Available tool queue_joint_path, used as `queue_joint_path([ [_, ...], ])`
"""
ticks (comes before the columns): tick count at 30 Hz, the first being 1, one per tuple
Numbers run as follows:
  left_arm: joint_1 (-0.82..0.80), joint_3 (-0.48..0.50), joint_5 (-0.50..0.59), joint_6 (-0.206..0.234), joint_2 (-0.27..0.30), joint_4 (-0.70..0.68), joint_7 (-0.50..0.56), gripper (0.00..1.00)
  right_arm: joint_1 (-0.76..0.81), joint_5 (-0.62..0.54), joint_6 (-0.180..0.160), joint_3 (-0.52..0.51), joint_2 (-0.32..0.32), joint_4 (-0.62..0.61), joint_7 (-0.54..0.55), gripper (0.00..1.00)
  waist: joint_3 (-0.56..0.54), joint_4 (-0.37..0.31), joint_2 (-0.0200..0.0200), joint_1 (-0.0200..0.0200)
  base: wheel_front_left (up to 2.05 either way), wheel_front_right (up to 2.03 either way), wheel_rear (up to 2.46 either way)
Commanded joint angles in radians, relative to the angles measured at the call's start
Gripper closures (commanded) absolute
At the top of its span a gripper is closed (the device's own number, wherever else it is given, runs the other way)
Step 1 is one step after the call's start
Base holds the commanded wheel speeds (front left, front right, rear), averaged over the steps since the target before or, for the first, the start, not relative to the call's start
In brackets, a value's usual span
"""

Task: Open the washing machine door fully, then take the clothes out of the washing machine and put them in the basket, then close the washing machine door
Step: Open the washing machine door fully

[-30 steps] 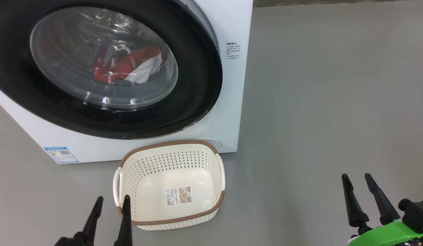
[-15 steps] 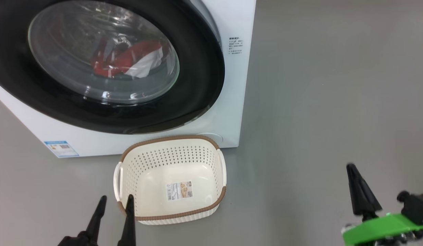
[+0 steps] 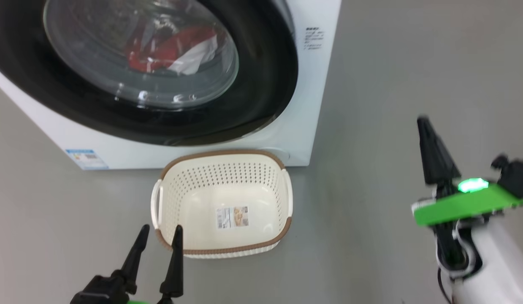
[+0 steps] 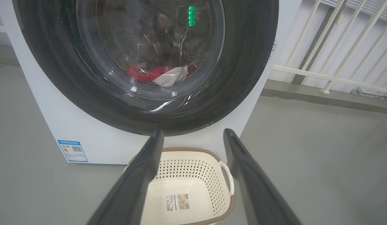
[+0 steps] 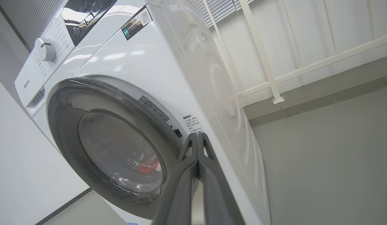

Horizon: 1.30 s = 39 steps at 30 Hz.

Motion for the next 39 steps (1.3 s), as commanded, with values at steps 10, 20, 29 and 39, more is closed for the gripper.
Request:
queue_joint_path([
  [10,-0.090,-0.011,-0.034,-0.002,0.008,-0.019,-0.012,0.00,-0.252,0.139,0.001,0.103,-0.053,0.012,-0.006,1.00,0.111,0.084,0.0000,0.0000,0.00,0.00,0.00],
  [20,-0.147,-0.042,-0.077,0.004,0.008,-0.026,-0.012,0.00,-0.438,0.527,0.001,0.264,-0.155,-0.009,0.078,1.00,0.196,0.138,0.0000,0.0000,0.00,0.00,0.00],
  [29,-0.184,-0.064,-0.101,0.001,0.008,-0.027,-0.012,0.00,-0.540,0.827,0.001,0.228,-0.230,-0.048,0.266,1.00,0.255,0.171,0.0000,0.0000,0.00,0.00,0.00],
  [39,-0.211,-0.083,-0.118,0.000,0.008,-0.029,-0.012,0.00,-0.643,1.013,0.001,0.159,-0.244,0.022,0.582,1.00,0.305,0.196,0.0000,0.0000,0.00,0.00,0.00],
])
